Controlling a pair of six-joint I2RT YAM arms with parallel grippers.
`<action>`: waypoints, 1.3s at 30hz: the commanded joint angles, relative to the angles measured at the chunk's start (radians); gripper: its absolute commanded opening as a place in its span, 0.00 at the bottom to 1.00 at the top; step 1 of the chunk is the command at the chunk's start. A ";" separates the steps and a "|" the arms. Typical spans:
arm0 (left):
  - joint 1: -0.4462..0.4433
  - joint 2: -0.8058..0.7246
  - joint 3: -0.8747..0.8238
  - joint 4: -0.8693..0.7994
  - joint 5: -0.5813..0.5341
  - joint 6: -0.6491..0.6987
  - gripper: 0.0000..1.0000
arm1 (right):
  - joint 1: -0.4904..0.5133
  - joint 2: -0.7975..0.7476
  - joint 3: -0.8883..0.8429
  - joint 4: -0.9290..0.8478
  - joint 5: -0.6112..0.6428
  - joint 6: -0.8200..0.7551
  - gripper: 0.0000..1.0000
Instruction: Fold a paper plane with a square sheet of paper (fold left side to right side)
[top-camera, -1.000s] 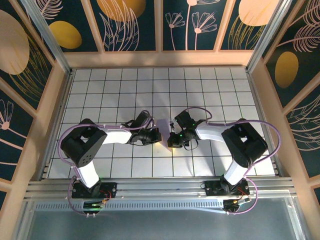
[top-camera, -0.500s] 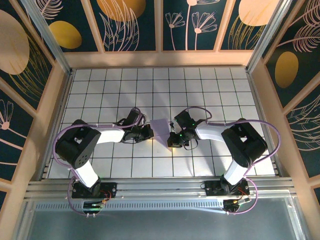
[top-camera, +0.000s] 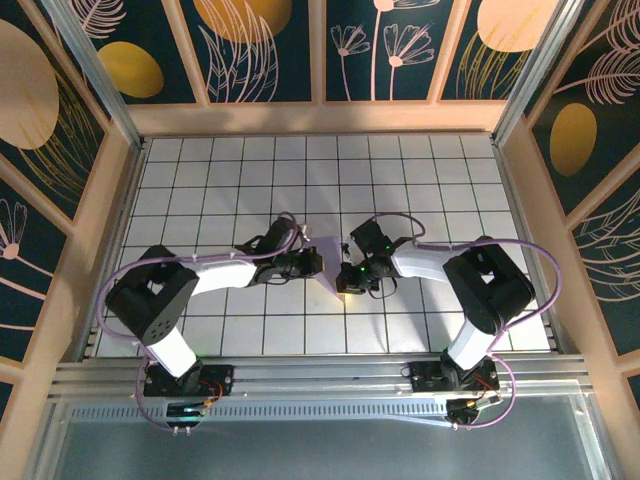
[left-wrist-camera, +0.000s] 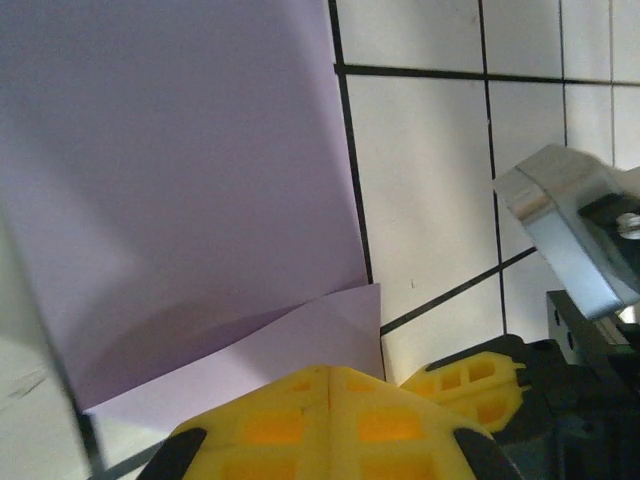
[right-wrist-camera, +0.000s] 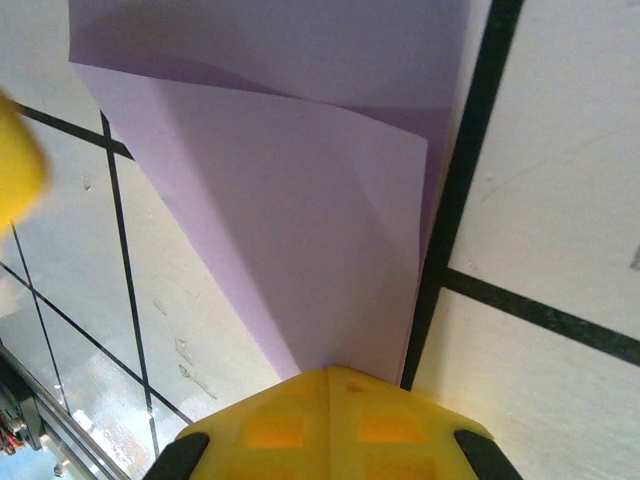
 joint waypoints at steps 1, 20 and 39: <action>-0.004 0.060 0.040 -0.054 0.004 0.020 0.00 | -0.023 0.043 -0.020 -0.099 0.147 -0.020 0.00; -0.004 0.133 0.075 -0.119 -0.007 0.000 0.00 | -0.033 -0.062 0.029 -0.009 -0.039 0.022 0.00; -0.004 0.128 0.070 -0.121 -0.012 -0.001 0.00 | 0.009 0.080 0.066 0.134 -0.043 0.086 0.00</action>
